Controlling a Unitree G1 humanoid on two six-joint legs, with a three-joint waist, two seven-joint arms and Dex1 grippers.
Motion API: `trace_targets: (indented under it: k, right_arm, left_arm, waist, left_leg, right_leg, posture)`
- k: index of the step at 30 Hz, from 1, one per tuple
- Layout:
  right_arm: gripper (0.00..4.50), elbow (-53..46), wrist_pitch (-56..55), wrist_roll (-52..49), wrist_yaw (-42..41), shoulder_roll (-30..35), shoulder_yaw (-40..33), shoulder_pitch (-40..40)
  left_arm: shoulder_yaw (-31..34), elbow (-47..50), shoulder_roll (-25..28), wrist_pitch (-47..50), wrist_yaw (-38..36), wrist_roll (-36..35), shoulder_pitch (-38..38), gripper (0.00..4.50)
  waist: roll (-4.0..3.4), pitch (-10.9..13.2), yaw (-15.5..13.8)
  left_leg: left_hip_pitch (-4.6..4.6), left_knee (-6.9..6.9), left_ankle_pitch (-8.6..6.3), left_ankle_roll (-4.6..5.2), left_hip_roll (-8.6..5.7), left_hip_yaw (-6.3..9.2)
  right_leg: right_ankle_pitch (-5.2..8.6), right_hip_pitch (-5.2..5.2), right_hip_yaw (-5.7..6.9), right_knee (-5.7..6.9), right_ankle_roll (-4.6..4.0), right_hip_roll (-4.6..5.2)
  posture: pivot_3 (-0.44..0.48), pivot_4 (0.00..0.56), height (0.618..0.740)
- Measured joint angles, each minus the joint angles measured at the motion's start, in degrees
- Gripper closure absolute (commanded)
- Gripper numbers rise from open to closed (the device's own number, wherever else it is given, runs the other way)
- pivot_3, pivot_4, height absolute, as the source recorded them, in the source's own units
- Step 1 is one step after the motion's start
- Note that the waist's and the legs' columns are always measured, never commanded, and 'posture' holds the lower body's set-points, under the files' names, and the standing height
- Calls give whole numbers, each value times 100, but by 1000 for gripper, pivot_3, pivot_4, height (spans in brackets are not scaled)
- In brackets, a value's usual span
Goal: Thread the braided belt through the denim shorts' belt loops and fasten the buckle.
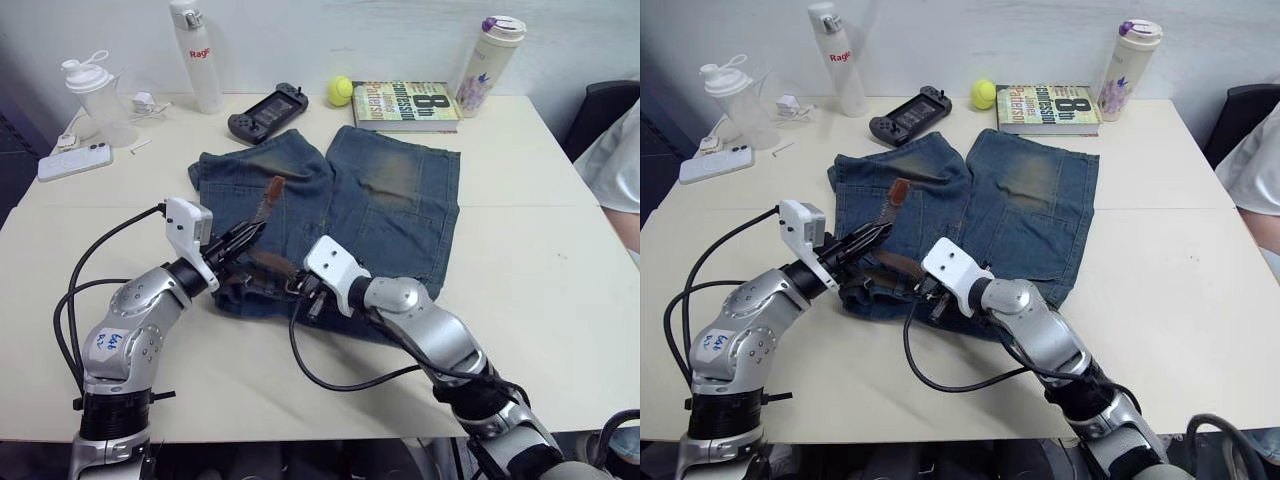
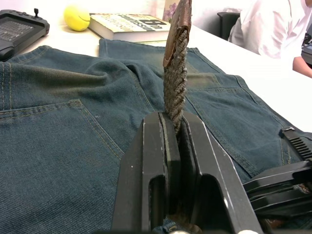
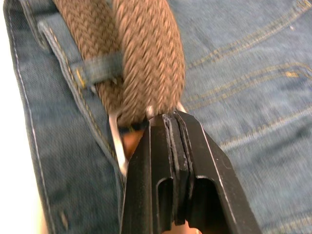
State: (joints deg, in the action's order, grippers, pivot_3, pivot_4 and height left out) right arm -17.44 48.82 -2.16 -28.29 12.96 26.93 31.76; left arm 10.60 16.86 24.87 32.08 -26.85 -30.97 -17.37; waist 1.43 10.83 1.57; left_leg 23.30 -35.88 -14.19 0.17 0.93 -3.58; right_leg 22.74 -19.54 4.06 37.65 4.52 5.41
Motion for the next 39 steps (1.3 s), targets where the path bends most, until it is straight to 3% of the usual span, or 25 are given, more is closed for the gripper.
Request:
trace_targets:
  k: [8, 14, 21, 39]
  right_arm:
    - [4476, 61, 16, -77, 5, -53, -412, 59]
    - [4476, -766, 391, -313, -82, 215, -820, 53]
    - [4476, -780, 414, -486, -192, 263, -441, -319]
    - [4476, 115, -50, -224, 19, -259, 58, -91]
  left_arm:
    - [-19, -8, 0, -5, -6, 6, -2, 4500]
    - [-30, -8, 0, -5, -7, 8, -1, 4500]
    - [-34, -12, 1, -5, -28, 9, -2, 4500]
    - [67, 50, 285, 254, -88, -38, 126, 4500]
  waist:
    - [0, 0, -1]
    - [0, 0, -3]
    - [0, 0, 2]
    - [0, 0, 11]
  left_leg:
    - [1, 0, 0, 0, 0, -1]
    - [1, 3, 0, 0, 0, 0]
    - [0, 6, 0, 0, 0, -2]
    - [-1, 7, 0, 0, 2, -1]
  right_leg:
    - [0, 0, -1, -2, 0, 1]
    - [0, 0, 0, -3, 0, 1]
    - [0, 0, -1, -5, 0, 1]
    - [0, -1, -1, -4, 0, 0]
  posture:
    - [0, 150, 740]
    - [0, 150, 740]
    - [0, 150, 740]
    - [0, 150, 740]
